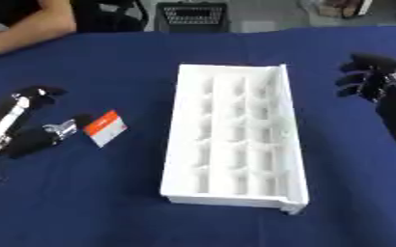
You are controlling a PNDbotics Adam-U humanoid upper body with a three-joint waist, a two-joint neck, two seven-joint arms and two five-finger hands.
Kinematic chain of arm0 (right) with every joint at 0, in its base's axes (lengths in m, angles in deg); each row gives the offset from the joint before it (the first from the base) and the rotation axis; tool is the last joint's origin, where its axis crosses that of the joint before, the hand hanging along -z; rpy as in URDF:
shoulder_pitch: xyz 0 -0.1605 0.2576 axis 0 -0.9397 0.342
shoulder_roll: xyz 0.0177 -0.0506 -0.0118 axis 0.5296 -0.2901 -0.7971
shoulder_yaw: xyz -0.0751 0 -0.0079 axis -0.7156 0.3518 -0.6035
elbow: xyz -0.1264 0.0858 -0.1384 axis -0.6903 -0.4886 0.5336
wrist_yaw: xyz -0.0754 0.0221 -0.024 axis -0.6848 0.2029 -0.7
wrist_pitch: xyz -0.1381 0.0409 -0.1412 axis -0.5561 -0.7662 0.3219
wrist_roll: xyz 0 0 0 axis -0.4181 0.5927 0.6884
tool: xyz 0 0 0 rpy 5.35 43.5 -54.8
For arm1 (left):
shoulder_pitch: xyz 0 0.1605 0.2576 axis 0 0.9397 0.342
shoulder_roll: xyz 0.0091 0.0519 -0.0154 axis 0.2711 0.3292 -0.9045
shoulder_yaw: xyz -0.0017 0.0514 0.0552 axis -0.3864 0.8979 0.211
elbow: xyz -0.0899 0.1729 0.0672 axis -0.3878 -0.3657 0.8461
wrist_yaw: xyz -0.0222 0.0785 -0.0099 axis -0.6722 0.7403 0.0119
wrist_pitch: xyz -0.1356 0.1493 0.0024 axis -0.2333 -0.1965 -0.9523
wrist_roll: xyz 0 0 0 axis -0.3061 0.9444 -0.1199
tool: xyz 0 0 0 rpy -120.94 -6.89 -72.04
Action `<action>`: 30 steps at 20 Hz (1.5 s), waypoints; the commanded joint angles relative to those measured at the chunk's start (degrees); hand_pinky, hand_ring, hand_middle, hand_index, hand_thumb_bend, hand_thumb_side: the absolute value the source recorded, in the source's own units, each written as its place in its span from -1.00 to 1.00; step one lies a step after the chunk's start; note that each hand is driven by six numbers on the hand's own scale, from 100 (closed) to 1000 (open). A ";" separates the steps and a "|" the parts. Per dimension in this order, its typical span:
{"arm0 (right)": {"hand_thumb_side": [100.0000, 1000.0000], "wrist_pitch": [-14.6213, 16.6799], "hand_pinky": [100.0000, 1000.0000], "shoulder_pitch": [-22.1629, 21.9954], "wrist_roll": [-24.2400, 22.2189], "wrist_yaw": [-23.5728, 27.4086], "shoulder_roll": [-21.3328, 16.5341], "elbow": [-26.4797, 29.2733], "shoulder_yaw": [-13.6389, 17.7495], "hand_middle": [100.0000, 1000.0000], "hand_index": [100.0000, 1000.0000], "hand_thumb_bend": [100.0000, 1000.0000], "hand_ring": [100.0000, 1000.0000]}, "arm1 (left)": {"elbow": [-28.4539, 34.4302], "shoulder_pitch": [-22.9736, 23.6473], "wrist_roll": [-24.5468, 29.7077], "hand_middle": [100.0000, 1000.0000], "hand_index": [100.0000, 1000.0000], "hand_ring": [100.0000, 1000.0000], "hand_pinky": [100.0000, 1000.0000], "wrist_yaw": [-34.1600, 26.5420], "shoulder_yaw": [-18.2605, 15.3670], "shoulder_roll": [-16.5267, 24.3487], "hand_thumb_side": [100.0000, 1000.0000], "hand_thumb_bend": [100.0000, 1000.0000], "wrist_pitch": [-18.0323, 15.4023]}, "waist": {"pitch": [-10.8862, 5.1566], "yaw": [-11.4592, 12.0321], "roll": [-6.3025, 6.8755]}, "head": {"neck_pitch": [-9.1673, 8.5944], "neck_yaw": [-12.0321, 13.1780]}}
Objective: Pick up objects on the table and place them in the box.
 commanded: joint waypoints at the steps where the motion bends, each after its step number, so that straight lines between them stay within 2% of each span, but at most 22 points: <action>1: 0.84 -0.02 0.24 0.31 -0.32 0.04 -1.51 0.73 0.29 0.40 0.70 -1.00 0.34 | -1.84 -1.37 0.24 0.67 0.73 0.67 0.76 0.54 0.83 0.88 0.27 0.39 0.43 | -1.00 -0.12 -0.07 | -0.82 -0.23; 19: 0.84 -0.08 0.23 0.06 -0.65 -0.12 -1.30 0.64 0.11 0.40 0.70 -1.00 0.34 | -17.08 -7.07 1.98 0.66 0.72 0.66 0.76 5.08 4.08 -2.28 0.26 0.42 -0.33 | -1.04 -0.27 -0.24 | -0.78 0.17; 30: 0.84 -0.05 0.23 -0.05 -0.82 -0.14 -1.31 0.58 0.09 0.40 0.70 -1.00 0.34 | -20.48 -8.66 2.99 0.66 0.66 0.65 0.74 8.54 4.64 -2.18 0.21 0.36 -0.20 | -1.06 -0.26 -0.26 | -0.66 0.17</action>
